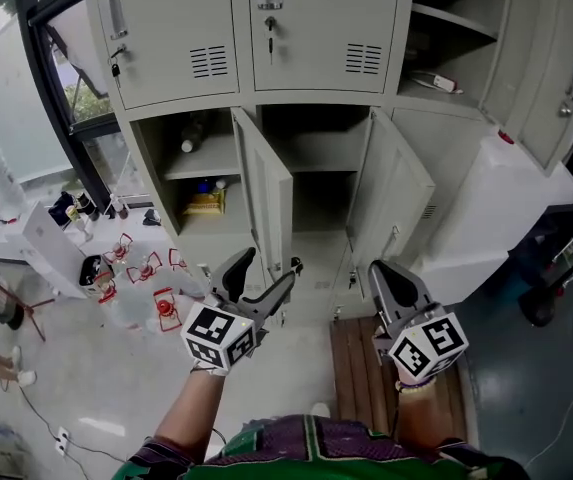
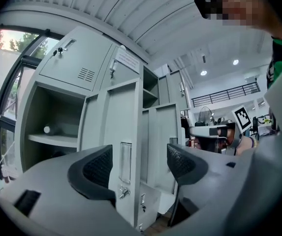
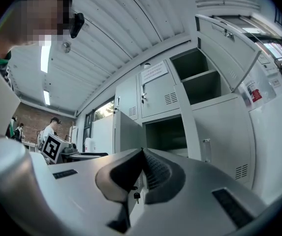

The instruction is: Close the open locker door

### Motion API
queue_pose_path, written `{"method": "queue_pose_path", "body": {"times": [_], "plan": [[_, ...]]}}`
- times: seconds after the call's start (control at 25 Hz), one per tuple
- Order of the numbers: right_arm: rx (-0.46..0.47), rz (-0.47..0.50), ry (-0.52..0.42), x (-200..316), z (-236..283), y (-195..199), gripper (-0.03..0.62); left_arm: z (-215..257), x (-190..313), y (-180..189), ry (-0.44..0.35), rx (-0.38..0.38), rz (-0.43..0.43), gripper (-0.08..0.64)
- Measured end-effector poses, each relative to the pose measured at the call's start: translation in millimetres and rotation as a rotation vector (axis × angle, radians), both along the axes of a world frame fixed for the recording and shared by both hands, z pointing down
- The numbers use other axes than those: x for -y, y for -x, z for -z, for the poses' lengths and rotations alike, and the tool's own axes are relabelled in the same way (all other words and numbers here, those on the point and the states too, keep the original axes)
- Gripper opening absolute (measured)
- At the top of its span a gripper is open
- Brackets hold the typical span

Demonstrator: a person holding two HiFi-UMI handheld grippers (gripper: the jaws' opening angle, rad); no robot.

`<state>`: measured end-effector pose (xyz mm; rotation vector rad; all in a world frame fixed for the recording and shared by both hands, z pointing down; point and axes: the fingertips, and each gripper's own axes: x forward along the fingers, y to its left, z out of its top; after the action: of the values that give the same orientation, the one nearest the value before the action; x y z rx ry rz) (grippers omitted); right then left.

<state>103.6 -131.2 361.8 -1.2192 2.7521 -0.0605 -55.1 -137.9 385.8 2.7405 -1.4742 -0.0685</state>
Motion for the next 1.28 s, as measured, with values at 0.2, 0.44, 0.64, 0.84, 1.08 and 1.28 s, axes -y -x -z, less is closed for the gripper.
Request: {"method": "queue_pose_path", "body": {"times": [0.2,0.44,0.64,0.84,1.08,1.28], "plan": [[0.012,0.012,0.005,4,0,-9,0.006,-5,19,-14,-0.001,0.043,0.015,0.347],[0.014,0.063,0.018,5,-8,-7,0.006,-7,37,-18,0.005,0.024,0.047,0.347],[0.044,0.097,0.002,6,-13,-7,0.006,-14,49,-19,0.006,0.03,0.091,0.347],[0.056,0.133,0.003,11,-18,-11,0.006,-20,54,-17,0.016,0.053,0.154,0.224],[0.072,0.173,0.009,19,-23,-14,0.006,-21,57,-21,0.016,0.052,0.173,0.175],[0.068,0.224,0.016,26,-28,-9,0.006,-21,57,-21,0.017,0.046,0.191,0.172]]}}
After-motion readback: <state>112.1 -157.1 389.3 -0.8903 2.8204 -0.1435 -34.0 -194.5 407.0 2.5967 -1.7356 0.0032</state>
